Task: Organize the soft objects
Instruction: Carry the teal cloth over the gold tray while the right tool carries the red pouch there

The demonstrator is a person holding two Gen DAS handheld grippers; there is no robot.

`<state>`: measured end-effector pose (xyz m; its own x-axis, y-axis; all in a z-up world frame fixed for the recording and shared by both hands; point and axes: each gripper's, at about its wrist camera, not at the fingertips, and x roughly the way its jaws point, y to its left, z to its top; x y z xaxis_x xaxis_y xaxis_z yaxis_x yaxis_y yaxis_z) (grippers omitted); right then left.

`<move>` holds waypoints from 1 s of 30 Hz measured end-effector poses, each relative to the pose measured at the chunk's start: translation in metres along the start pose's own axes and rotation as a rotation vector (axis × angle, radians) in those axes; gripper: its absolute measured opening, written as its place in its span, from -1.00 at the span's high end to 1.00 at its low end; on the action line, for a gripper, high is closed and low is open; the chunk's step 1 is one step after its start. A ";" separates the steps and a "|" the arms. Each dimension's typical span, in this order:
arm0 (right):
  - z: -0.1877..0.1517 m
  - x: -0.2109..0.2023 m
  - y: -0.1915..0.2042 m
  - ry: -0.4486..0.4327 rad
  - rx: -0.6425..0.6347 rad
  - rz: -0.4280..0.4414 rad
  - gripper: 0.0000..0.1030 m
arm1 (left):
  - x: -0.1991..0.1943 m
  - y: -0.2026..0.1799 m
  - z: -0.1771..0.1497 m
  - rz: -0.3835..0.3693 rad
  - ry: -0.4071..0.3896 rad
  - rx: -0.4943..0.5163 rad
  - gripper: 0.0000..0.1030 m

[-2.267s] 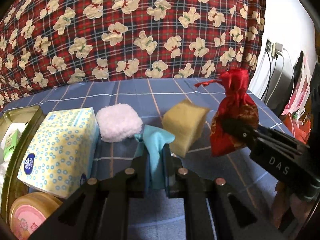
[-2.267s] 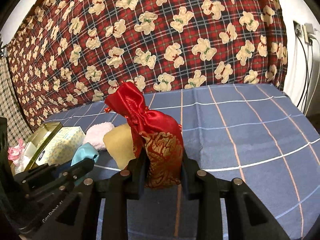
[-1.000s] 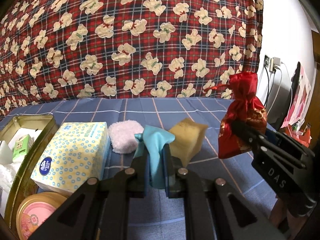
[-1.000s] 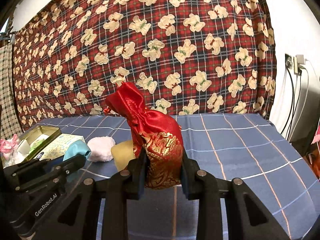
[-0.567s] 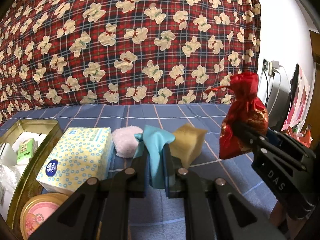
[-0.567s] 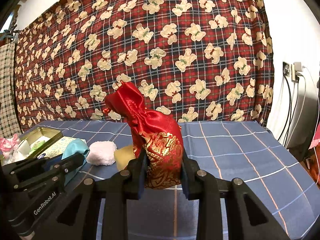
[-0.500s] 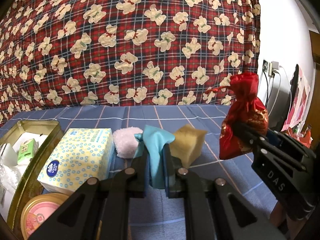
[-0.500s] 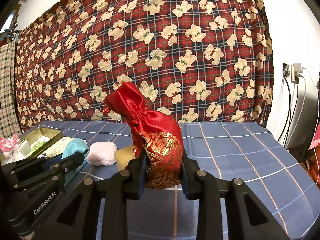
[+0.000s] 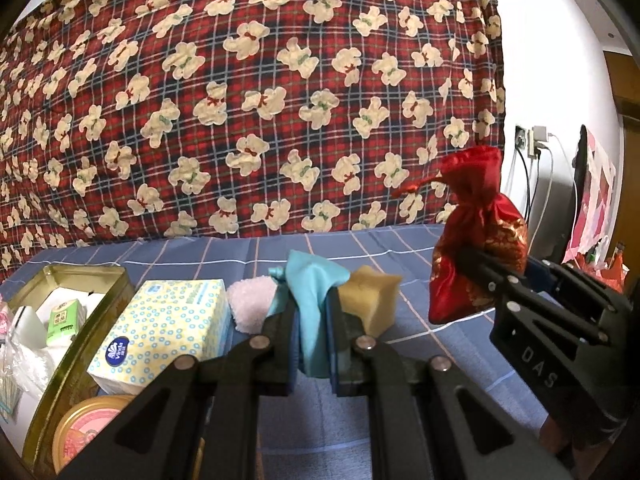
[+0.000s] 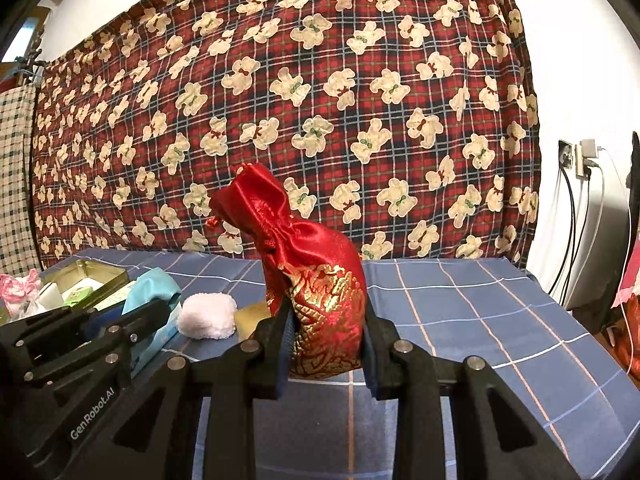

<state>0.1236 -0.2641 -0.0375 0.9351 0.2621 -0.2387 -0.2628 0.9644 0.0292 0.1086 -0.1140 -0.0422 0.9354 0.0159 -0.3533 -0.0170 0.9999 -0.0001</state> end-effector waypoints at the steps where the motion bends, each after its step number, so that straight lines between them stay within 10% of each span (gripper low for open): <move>1: 0.000 0.000 0.000 -0.002 0.000 0.000 0.38 | -0.001 0.000 0.000 -0.001 -0.005 0.001 0.83; 30: -0.005 -0.013 0.014 -0.007 -0.009 0.016 0.38 | -0.021 0.016 -0.004 0.007 -0.040 0.010 0.83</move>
<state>0.1068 -0.2544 -0.0391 0.9322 0.2782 -0.2316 -0.2803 0.9596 0.0241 0.0870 -0.0986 -0.0382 0.9487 0.0227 -0.3154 -0.0201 0.9997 0.0116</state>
